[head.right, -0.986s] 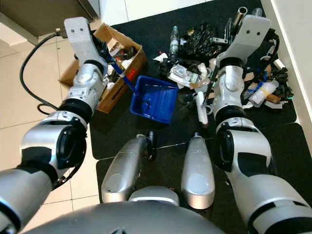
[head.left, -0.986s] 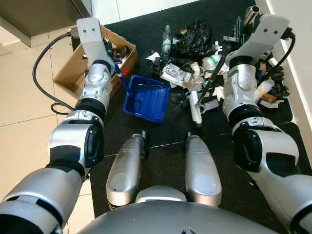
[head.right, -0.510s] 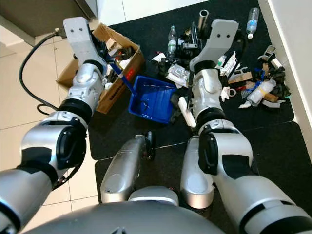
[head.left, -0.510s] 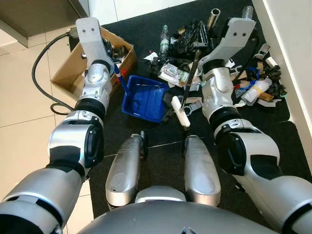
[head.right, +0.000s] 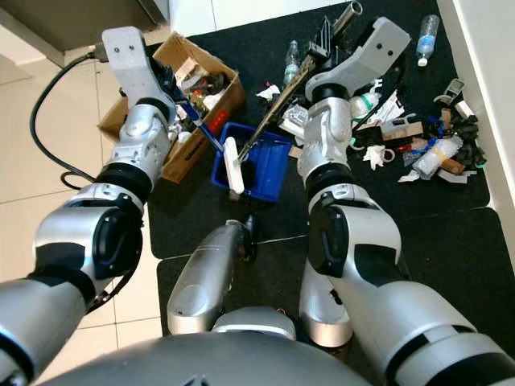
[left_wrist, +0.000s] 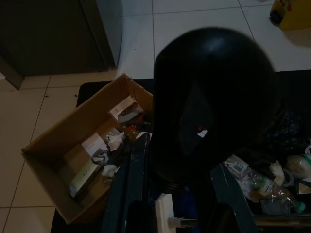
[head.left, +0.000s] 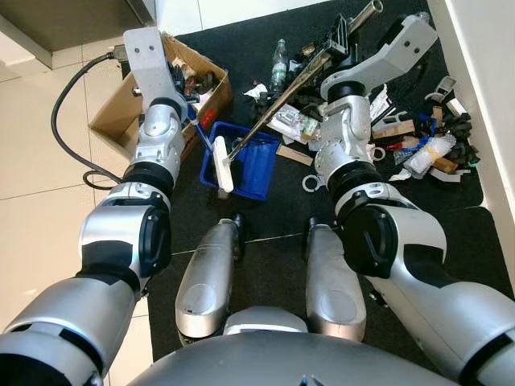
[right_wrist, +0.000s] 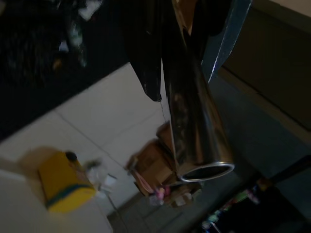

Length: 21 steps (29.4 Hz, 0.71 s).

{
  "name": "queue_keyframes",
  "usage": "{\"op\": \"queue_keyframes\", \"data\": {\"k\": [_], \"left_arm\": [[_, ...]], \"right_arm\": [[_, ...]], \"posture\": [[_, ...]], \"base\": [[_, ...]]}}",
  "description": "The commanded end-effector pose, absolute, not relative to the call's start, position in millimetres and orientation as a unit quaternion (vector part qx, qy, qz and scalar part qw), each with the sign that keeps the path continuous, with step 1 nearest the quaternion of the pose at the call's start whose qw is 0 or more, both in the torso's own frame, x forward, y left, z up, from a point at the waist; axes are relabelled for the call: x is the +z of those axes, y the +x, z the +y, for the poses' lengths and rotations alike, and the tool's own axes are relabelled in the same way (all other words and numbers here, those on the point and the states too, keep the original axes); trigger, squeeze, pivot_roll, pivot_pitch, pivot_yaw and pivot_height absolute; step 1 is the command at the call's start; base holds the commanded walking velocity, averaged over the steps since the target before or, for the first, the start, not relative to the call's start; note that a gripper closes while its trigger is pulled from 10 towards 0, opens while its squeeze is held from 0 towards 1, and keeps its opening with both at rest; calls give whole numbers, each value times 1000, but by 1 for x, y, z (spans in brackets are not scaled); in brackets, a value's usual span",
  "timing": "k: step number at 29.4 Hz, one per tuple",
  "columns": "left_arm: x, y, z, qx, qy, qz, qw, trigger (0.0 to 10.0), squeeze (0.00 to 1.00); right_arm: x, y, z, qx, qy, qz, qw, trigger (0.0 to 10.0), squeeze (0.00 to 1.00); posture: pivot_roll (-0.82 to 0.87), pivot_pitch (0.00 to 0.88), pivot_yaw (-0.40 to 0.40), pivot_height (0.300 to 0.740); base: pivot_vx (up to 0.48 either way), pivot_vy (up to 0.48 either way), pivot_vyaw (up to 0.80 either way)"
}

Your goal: Sweep floor

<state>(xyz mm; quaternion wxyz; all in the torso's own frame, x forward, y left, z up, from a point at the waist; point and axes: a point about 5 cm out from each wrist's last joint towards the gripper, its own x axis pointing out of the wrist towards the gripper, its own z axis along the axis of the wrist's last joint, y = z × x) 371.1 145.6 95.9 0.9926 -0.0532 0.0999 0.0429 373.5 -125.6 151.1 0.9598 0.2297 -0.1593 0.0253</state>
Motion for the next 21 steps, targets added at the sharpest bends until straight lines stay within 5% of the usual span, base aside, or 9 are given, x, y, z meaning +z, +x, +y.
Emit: {"op": "queue_keyframes", "data": {"k": [1,11,21], "left_arm": [[76,361,139,36,-67,145,987,10000,0],[87,367,141,15,-80,124,989,10000,0],[104,369,147,-3,-109,89,990,10000,0]], "right_arm": [[164,371,-132,36,197,-209,957,10000,0],[205,346,-195,-14,94,-345,934,10000,0],[173,320,-243,-107,37,-296,948,10000,0]], "posture": [[65,250,133,740],[54,228,151,740],[43,187,141,740]], "base": [[0,0,0],[0,0,0],[0,0,0]]}}
